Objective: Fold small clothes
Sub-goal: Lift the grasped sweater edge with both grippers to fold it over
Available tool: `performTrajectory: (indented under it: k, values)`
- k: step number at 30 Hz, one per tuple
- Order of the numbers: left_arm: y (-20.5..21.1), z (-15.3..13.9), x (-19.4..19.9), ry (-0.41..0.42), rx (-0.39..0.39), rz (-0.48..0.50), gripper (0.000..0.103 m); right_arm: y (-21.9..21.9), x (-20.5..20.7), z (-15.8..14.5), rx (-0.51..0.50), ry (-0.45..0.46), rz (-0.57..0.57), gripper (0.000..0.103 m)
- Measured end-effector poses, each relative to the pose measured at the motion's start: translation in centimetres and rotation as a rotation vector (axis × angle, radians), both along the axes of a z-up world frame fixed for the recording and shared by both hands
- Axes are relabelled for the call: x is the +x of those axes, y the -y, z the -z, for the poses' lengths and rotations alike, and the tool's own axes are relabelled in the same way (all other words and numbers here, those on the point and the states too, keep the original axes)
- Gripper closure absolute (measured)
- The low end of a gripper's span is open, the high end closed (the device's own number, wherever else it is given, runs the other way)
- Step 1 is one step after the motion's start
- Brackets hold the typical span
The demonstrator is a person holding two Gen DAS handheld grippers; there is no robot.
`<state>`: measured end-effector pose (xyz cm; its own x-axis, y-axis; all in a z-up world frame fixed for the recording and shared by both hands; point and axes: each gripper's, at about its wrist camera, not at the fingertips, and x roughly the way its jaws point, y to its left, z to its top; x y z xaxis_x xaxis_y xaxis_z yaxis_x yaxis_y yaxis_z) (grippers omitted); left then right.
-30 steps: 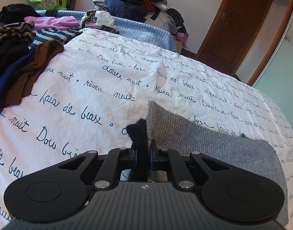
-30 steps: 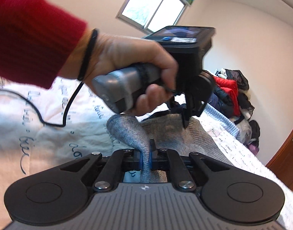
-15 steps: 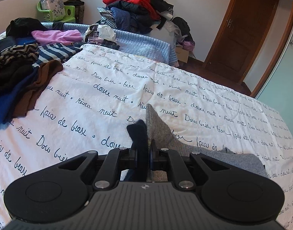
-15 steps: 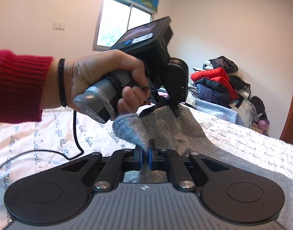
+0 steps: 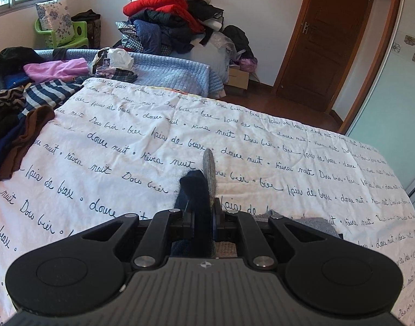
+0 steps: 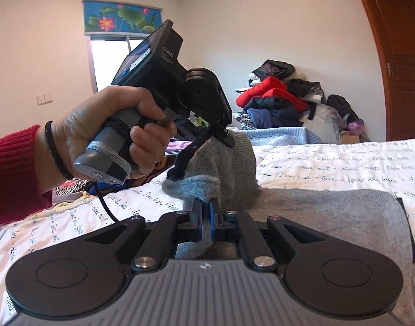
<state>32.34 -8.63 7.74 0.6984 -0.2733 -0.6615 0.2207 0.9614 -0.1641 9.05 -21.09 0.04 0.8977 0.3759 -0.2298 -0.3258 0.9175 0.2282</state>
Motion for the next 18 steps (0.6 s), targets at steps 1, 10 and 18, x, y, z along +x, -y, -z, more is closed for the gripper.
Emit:
performTrajectory:
  k: [1, 10, 18]
  values:
    - [0.5, -0.1, -0.1, 0.003, 0.003, 0.004, 0.092, 0.4, -0.2, 0.1, 0.005, -0.001, 0.007, 0.097]
    - [4.0, 0.0, -0.9, 0.013, 0.035, 0.038, 0.092, 3.3, -0.2, 0.7, 0.074, -0.037, 0.022, 0.098]
    - [6.2, -0.5, -1.8, 0.038, 0.046, 0.073, 0.092, 4.9, -1.1, 0.9, 0.098, -0.040, 0.063, 0.098]
